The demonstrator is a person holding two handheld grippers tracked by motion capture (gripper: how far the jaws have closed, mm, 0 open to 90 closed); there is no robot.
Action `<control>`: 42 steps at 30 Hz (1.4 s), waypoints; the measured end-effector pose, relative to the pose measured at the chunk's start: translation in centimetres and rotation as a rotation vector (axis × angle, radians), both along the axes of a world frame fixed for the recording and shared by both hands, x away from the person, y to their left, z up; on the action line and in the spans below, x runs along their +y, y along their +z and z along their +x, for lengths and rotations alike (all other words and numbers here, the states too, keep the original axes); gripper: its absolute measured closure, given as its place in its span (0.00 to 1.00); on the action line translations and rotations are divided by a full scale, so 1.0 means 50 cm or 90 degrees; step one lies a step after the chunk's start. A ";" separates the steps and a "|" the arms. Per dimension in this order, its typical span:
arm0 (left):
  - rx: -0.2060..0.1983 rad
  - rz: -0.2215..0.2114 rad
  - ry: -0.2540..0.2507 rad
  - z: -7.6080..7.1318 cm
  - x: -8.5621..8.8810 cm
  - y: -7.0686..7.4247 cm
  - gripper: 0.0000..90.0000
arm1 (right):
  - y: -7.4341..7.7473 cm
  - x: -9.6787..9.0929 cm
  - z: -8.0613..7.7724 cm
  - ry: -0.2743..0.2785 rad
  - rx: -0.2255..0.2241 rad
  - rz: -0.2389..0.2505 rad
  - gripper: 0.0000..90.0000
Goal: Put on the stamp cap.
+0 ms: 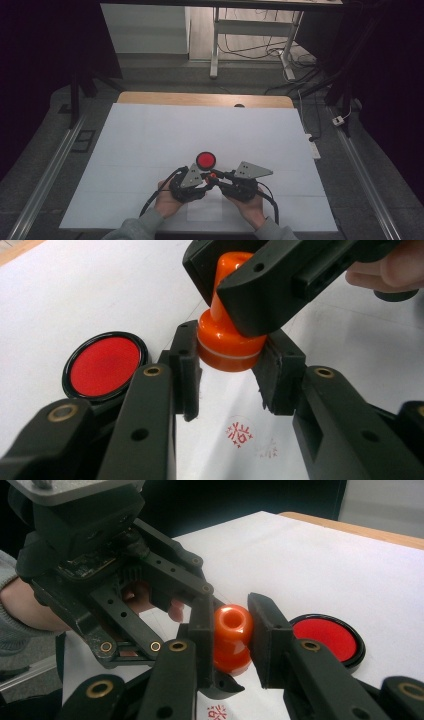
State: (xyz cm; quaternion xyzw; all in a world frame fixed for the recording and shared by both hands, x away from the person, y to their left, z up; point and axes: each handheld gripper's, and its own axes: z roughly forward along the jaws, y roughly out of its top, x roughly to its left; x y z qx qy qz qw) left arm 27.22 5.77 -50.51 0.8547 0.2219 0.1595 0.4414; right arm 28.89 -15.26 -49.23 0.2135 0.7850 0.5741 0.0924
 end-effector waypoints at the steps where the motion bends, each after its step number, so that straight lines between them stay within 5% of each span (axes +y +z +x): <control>1: 0.001 0.000 0.000 0.000 0.000 -0.001 0.70 | 0.000 0.000 0.001 0.000 0.002 0.001 0.81; 42: 0.048 0.000 0.008 0.011 0.009 -0.005 0.34 | -0.002 -0.008 0.010 -0.005 0.016 0.009 0.81</control>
